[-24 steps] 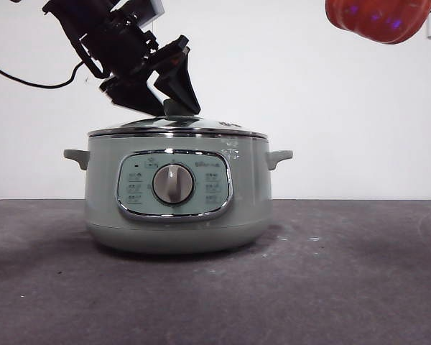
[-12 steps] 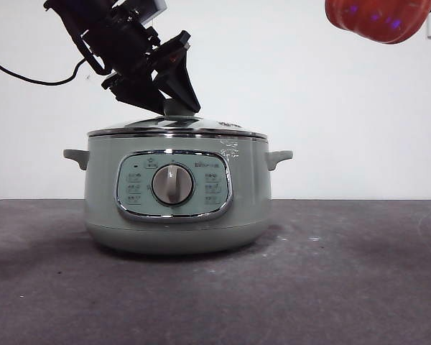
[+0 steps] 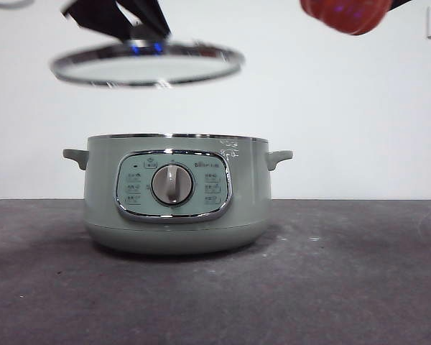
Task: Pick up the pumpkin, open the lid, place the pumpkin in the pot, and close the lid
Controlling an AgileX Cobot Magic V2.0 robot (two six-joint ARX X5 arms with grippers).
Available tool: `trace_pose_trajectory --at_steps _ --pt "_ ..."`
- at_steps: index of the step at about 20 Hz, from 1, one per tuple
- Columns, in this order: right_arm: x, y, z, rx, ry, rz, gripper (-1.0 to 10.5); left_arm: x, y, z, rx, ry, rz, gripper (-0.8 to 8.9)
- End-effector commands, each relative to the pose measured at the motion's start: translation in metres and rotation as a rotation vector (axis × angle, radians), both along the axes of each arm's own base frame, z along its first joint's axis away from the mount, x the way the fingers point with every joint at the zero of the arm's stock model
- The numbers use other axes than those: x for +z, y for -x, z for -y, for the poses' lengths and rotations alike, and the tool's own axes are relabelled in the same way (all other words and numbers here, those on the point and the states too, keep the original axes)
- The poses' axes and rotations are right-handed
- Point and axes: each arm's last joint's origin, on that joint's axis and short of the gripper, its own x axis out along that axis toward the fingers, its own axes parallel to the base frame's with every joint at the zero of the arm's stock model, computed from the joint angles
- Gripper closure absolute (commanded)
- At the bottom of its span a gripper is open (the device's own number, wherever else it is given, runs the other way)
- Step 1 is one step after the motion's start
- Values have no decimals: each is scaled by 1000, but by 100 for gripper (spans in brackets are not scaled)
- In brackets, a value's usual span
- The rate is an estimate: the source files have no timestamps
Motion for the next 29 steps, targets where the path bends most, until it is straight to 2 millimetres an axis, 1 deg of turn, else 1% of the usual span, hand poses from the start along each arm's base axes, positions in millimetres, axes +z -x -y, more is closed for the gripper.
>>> trace_pose_trajectory --at_steps 1,5,7,10,13,16,18,20,23,26,29 --pt "-4 -16 -10 -4 -28 11 958 34 24 -19 29 42 98 822" --pt "-14 -53 -34 6 -21 -3 958 58 69 -48 103 33 124 822" --pt "-14 -74 -51 31 -5 -13 958 67 91 -59 134 29 143 822" --pt "-15 -109 -81 77 7 -31 958 76 121 -70 163 23 164 822" --pt "-29 -144 -107 93 32 -55 958 80 146 -77 165 27 172 822" --pt "-52 -168 -129 117 67 -86 958 82 163 -82 166 29 177 822" --pt "-68 -177 -143 150 101 -94 959 83 172 -84 165 29 177 822" --pt "-83 -180 -156 186 126 -85 958 83 178 -86 165 30 179 822" --pt "-107 -183 -173 234 178 -69 959 83 179 -86 165 31 172 822" --pt "-127 -186 -180 235 247 -73 959 81 180 -86 164 24 150 822" --pt "-137 -188 -181 223 273 -92 959 81 180 -86 164 24 150 822"
